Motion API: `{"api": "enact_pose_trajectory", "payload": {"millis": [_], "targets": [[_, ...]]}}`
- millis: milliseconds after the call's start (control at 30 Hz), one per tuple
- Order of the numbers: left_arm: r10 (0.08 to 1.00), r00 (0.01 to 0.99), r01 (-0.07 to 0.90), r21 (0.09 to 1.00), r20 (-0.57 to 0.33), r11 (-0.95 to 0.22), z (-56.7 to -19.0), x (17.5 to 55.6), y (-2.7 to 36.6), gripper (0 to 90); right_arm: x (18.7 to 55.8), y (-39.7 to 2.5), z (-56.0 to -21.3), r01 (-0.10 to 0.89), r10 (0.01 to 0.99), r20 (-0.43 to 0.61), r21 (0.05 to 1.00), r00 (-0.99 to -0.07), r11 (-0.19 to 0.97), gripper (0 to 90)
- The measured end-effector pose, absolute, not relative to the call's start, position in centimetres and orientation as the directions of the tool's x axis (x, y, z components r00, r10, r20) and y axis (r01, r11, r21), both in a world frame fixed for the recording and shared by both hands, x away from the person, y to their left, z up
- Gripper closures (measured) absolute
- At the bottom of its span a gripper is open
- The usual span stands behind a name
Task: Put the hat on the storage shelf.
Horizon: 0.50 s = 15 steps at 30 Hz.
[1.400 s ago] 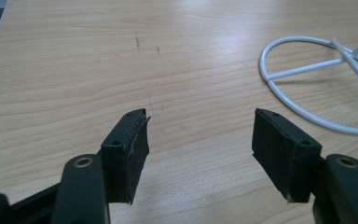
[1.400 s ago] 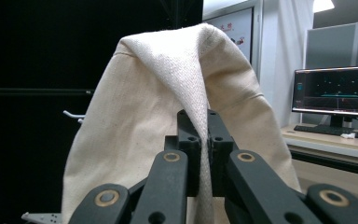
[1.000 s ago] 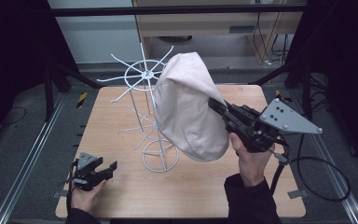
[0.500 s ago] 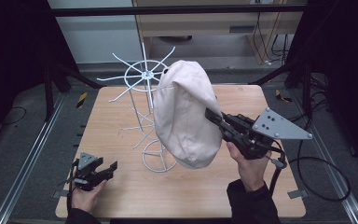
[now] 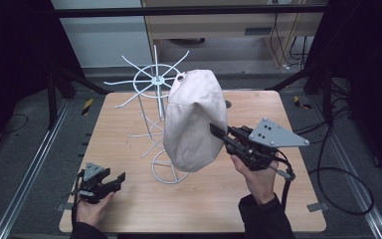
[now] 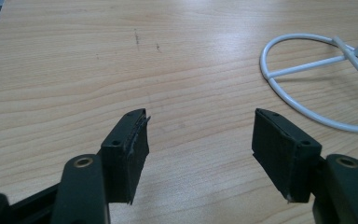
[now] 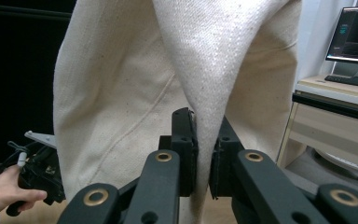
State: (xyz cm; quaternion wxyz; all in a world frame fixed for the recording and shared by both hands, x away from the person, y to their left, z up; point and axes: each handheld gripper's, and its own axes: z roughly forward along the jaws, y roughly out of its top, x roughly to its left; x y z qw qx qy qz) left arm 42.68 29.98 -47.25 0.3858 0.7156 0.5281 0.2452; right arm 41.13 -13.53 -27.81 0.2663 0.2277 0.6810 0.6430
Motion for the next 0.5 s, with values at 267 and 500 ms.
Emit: {"api": "enact_pose_trajectory", "payload": {"millis": [267, 500], "targets": [[0.945, 0.323, 0.565, 0.812, -0.056, -0.145, -47.24, 42.67, 29.99, 36.0, 41.2, -12.88, -28.05, -0.042, 0.674, -0.097, 0.994, -0.733, 0.097, 70.0], [0.946, 0.319, 0.563, 0.815, -0.059, -0.139, -47.18, 42.6, 30.02, 35.7, 40.95, -13.6, -28.39, -0.027, 0.705, -0.079, 0.996, -0.705, 0.085, 45.2]]}}
